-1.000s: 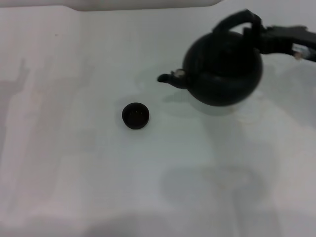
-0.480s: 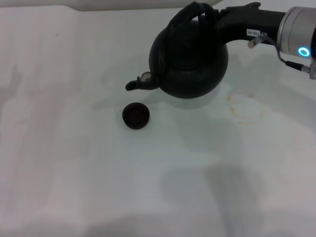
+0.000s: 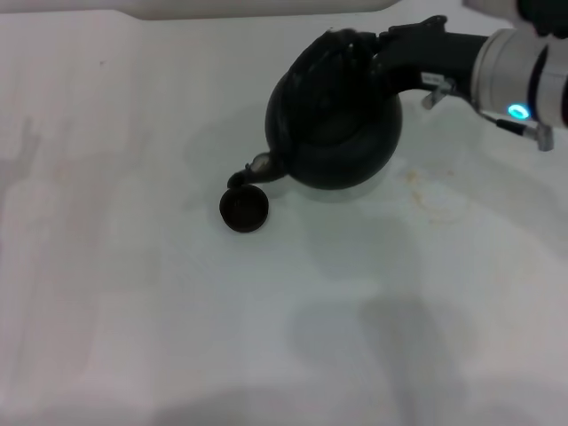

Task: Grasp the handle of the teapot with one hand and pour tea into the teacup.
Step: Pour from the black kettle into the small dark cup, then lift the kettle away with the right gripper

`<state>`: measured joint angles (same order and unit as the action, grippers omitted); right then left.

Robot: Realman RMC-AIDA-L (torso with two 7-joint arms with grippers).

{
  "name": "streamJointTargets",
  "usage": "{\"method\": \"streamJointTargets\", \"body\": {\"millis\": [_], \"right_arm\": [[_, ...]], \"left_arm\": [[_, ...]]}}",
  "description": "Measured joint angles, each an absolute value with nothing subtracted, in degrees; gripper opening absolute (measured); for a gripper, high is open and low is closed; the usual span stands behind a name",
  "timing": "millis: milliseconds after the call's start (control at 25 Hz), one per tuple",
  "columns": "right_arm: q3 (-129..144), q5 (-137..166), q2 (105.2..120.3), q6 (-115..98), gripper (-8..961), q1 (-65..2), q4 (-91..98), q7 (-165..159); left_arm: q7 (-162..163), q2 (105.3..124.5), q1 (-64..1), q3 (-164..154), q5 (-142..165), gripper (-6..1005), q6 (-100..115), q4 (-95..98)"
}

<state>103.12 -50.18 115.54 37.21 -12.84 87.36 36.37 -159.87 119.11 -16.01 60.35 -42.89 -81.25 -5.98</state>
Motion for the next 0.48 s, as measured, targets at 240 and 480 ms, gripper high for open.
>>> {"method": "streamJointTargets", "body": {"millis": [240, 480], "right_arm": [[106.34, -45.16, 115.63, 35.51, 202, -13.86, 87.27, 35.49], [107.27, -43.6, 115.65, 33.65, 198, -14.25, 86.7, 35.34]], "left_arm": [[-159.87, 119.1, -15.9, 60.22, -42.72, 888, -81.24, -6.06], [-159.87, 119.13, -15.91, 60.12, -42.67, 888, -80.85, -6.07]]}}
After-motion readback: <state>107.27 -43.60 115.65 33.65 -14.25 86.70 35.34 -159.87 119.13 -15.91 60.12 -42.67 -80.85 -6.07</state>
